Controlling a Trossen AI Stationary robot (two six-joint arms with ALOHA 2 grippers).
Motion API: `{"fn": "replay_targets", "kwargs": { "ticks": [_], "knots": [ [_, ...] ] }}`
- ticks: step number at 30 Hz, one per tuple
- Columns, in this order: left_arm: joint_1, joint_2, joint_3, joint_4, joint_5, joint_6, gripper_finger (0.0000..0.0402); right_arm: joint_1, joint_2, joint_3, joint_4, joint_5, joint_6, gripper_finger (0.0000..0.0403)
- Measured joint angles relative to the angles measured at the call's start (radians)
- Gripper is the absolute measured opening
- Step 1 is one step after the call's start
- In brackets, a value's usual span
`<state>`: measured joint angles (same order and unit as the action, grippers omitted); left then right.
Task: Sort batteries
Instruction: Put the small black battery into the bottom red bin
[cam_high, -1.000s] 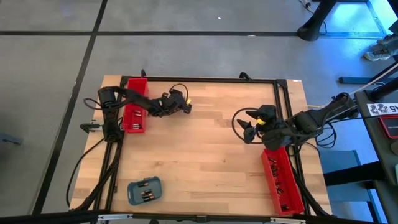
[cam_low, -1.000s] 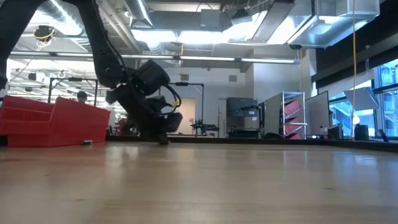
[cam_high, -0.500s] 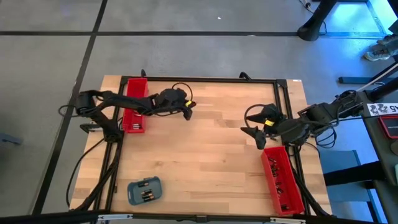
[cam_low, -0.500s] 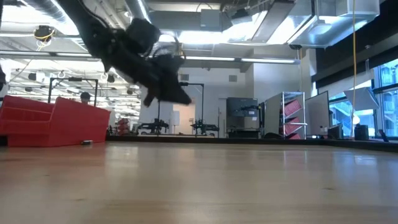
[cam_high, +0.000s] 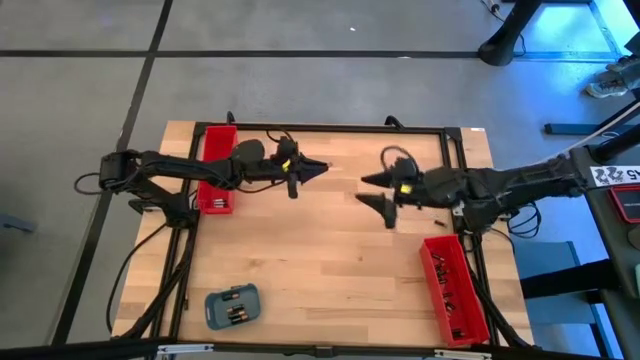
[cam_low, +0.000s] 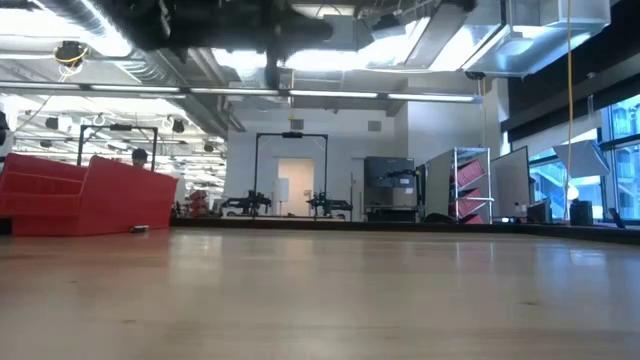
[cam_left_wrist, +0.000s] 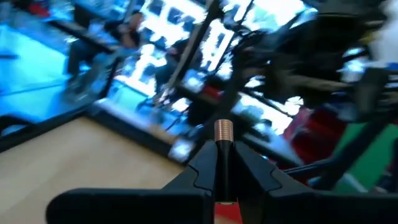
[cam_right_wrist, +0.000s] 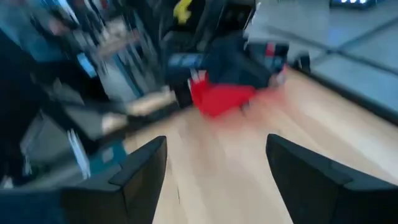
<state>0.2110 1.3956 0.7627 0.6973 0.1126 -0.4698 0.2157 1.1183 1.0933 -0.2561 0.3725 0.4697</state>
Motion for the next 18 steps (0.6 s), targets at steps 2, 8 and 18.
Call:
{"fn": "replay_targets", "kwargs": {
  "ticks": [2,8,18],
  "knots": [
    [-0.019,0.0,0.047,0.0,0.012,0.001,0.0023,-0.041,0.008,-0.043,0.16,-0.024,-0.031,0.0275],
    [-0.061,-0.002,0.167,-0.006,0.015,0.042,0.0026,-0.124,0.053,-0.064,0.443,-0.072,-0.107,0.0275],
    [-0.07,-0.002,0.272,-0.006,0.012,0.093,0.0028,-0.173,0.129,-0.064,0.746,-0.171,-0.1,0.0257]
  ]
}}
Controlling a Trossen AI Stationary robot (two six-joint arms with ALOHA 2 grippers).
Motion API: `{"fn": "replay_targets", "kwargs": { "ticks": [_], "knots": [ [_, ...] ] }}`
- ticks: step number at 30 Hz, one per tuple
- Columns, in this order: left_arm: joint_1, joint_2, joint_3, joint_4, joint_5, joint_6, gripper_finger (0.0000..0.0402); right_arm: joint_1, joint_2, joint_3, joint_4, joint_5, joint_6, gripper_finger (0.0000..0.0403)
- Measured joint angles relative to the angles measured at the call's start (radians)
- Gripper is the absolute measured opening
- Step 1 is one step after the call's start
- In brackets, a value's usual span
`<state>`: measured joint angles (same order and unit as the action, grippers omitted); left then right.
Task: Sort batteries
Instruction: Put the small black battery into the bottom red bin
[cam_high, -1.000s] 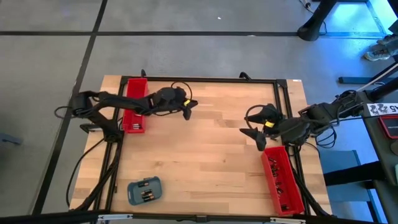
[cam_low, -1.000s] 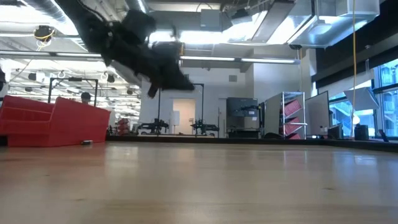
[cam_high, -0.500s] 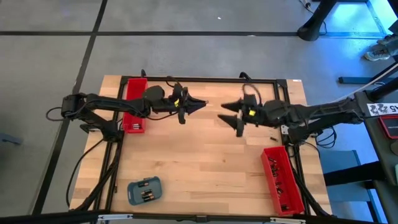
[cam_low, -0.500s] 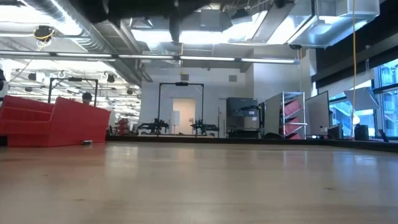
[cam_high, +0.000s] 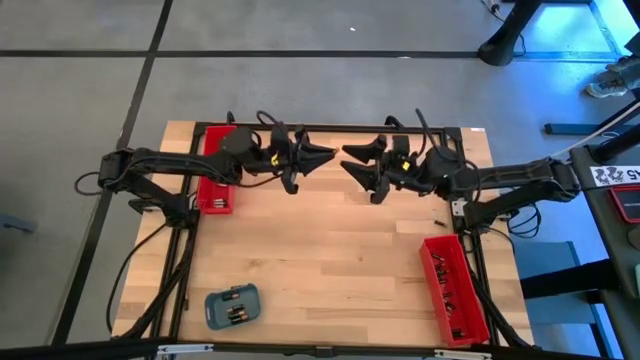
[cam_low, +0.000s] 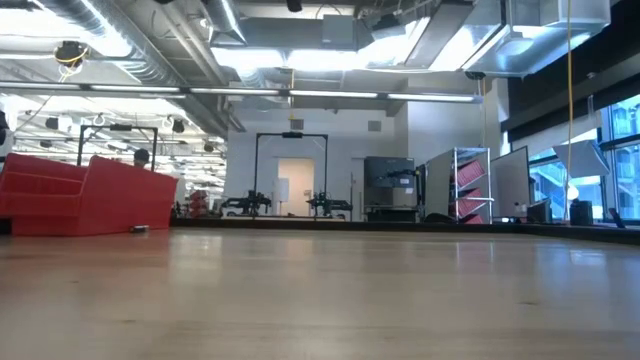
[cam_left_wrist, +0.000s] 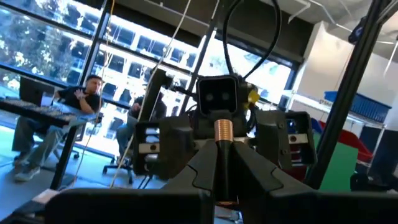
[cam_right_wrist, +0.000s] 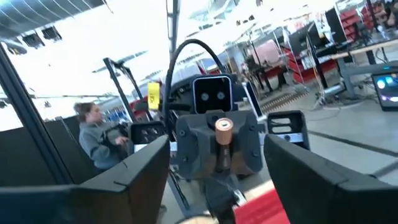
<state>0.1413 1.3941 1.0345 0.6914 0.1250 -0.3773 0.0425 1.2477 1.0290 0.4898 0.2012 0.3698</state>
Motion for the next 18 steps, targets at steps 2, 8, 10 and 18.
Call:
{"fn": "replay_targets", "kwargs": {
  "ticks": [2,8,10,18],
  "knots": [
    [0.0,0.0,0.003,0.002,0.0,0.008,0.0029,0.0,0.017,0.0,0.035,0.009,0.001,0.0243],
    [0.0,0.0,0.003,0.0,0.0,0.0,0.0031,0.0,0.057,0.0,0.107,0.025,0.003,0.0205],
    [0.0,0.0,0.003,-0.001,0.0,0.0,0.0031,0.0,0.064,0.0,0.134,0.025,0.003,0.0196],
    [-0.005,0.0,0.003,-0.002,-0.001,0.002,0.0032,-0.006,0.066,0.0,0.141,0.084,0.003,0.0173]
  ]
}}
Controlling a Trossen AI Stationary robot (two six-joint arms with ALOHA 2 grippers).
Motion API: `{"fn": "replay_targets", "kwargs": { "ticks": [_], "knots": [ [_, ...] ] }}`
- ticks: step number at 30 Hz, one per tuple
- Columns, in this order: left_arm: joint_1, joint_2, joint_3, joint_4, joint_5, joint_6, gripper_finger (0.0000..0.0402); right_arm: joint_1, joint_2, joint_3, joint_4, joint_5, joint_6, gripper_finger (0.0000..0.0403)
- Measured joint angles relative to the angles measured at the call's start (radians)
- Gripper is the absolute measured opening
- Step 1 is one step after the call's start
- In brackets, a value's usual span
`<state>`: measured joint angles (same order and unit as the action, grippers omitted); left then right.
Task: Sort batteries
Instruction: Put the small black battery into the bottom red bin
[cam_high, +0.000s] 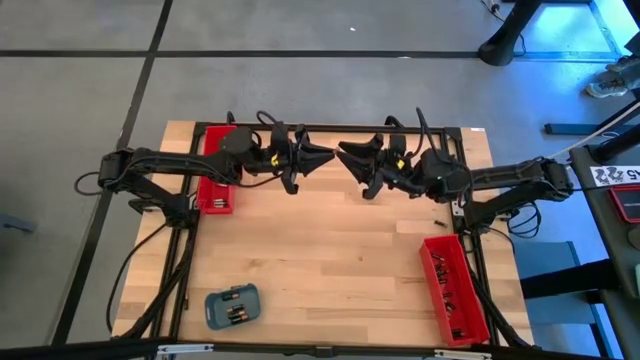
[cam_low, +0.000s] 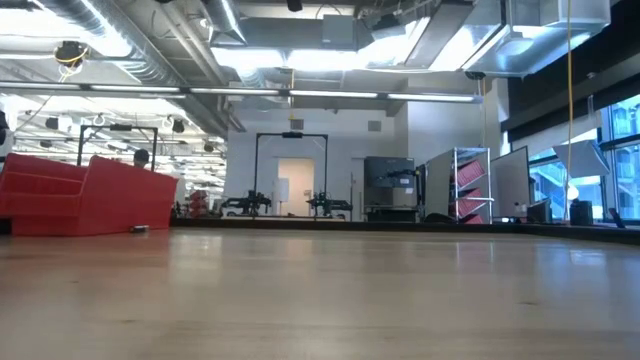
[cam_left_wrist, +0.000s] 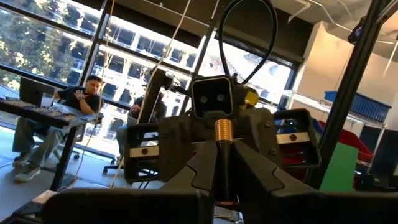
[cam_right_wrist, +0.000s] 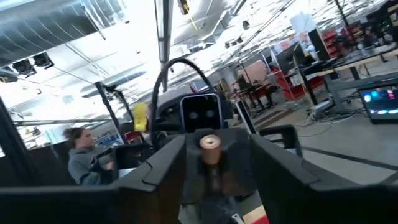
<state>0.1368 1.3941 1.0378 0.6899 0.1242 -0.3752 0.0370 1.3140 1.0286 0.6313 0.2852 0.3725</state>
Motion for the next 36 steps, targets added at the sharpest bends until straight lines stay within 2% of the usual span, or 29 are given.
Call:
{"fn": "replay_targets", "kwargs": {
  "ticks": [8,20,26,31,36],
  "knots": [
    [-0.022,0.0,0.0,-0.006,-0.003,0.016,0.0032,-0.033,0.0,0.0,-0.008,-0.094,0.043,0.0154],
    [-0.027,0.002,0.0,-0.009,-0.002,0.009,0.0033,-0.031,0.033,0.001,0.019,-0.19,0.044,0.0092],
    [-0.027,0.002,0.0,-0.016,-0.011,0.002,0.0033,-0.032,0.04,0.002,0.048,-0.191,0.019,0.0065],
    [-0.027,0.002,0.0,-0.018,-0.047,-0.002,0.0033,-0.032,0.037,0.002,0.044,-0.19,0.005,0.0024],
    [-0.026,0.002,0.0,-0.022,-0.062,0.004,0.0045,-0.032,0.034,0.001,0.04,-0.18,0.012,0.0022]
  ]
}}
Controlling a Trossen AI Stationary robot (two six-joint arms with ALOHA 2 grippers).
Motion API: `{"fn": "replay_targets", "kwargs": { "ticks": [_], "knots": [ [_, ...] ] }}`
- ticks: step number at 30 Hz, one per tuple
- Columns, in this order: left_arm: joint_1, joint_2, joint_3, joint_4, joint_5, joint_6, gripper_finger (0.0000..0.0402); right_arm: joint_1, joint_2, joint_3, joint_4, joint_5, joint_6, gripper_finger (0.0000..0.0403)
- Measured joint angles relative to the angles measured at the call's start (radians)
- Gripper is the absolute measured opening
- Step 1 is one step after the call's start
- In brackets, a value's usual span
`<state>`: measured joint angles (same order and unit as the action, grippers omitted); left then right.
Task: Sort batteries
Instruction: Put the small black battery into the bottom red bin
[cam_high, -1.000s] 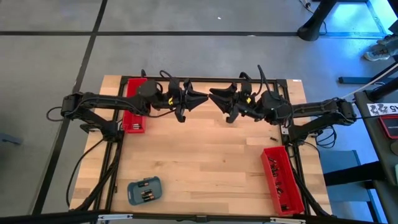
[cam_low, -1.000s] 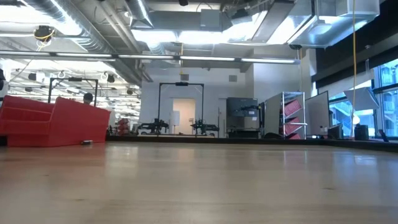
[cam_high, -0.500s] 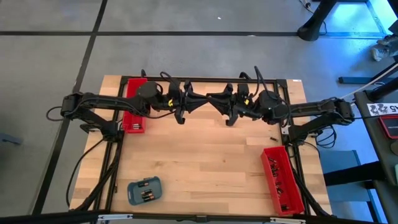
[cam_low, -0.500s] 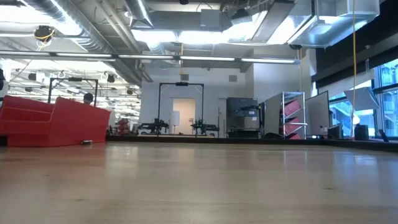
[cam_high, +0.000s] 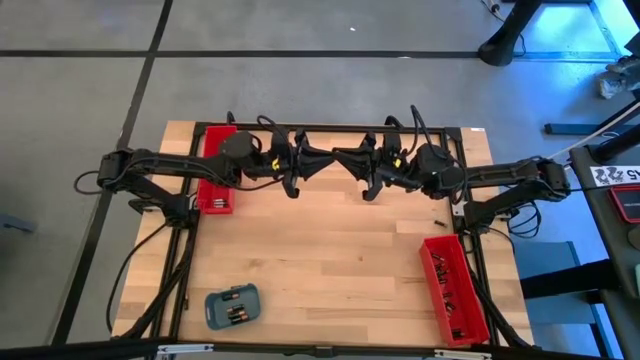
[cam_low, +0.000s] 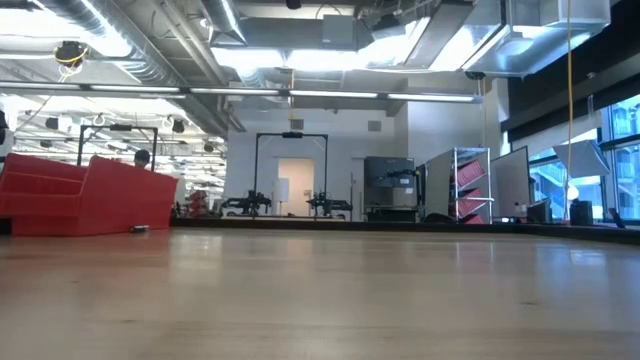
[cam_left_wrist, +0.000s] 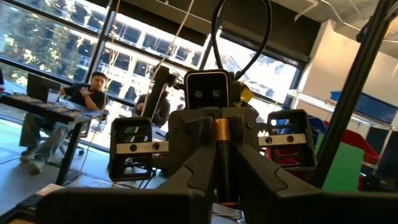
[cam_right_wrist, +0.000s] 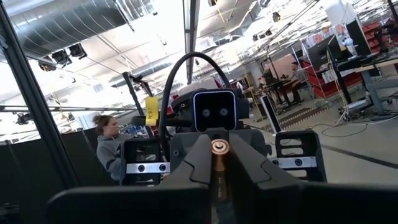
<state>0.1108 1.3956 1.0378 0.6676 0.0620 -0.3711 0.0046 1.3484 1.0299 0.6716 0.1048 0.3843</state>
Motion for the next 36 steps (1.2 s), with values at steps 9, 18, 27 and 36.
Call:
{"fn": "replay_targets", "kwargs": {
  "ticks": [9,18,27,36],
  "knots": [
    [0.005,0.003,0.0,-0.017,-0.007,0.009,0.0161,0.003,-0.1,-0.002,-0.142,0.033,-0.026,0.0022],
    [0.029,0.003,0.0,-0.157,-0.007,-0.009,0.0196,0.037,-0.259,0.041,-0.472,-0.006,-0.026,0.0022],
    [0.029,0.003,0.0,-0.225,-0.005,0.0,0.0172,0.275,-0.316,0.276,-1.491,-0.013,0.062,0.0021],
    [0.029,0.003,0.0,-0.244,-0.004,0.009,0.0171,0.674,-0.314,0.128,-1.812,-0.091,0.539,0.0021]
  ]
}}
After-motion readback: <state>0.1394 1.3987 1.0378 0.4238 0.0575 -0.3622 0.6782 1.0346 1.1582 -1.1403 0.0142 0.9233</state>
